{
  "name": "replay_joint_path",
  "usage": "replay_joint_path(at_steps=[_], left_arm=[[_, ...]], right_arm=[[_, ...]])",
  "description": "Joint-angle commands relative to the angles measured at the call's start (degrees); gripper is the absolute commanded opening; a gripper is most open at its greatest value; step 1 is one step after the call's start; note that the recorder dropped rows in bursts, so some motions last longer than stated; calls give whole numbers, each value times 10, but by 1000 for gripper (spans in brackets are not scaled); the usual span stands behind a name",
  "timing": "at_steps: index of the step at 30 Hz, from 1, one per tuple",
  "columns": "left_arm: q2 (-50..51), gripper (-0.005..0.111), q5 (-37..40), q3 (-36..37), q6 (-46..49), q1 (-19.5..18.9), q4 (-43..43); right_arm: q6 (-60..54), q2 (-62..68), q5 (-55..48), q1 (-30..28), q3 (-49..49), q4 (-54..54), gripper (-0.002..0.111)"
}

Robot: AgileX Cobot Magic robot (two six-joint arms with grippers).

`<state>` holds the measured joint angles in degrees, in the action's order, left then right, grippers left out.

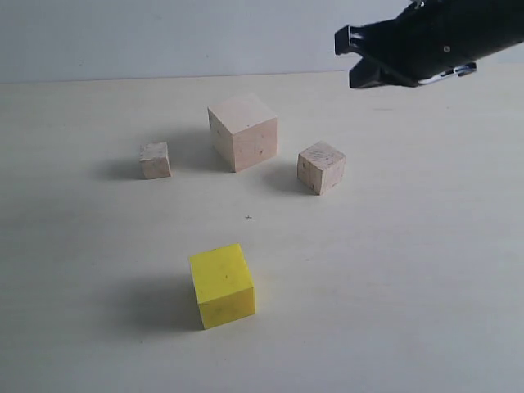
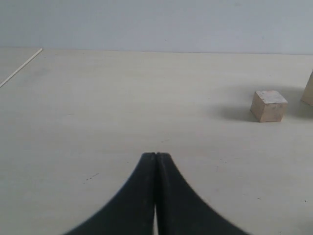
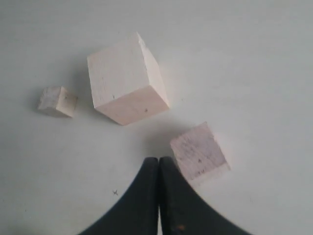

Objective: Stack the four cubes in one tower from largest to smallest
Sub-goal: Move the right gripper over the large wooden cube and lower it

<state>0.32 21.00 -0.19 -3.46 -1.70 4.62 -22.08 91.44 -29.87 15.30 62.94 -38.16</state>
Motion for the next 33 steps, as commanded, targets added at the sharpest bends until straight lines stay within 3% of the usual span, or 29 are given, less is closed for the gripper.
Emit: replay_joint_path(at_steps=[1,12,28,33], left_arm=[[-3,0,-4,2,0,4,-4],[-3,0,-4,2,0,45,-4],[-3,0,-4,2,0,45,-4],[-3,0,-4,2,0,45,-4]], right_arm=[[-9,41,2,1,78,-6,0],[42,199,-12,1,227,-9,0],[41,401,-48,1,421,-9,0],[11,457,-97,1,480,-71,0]])
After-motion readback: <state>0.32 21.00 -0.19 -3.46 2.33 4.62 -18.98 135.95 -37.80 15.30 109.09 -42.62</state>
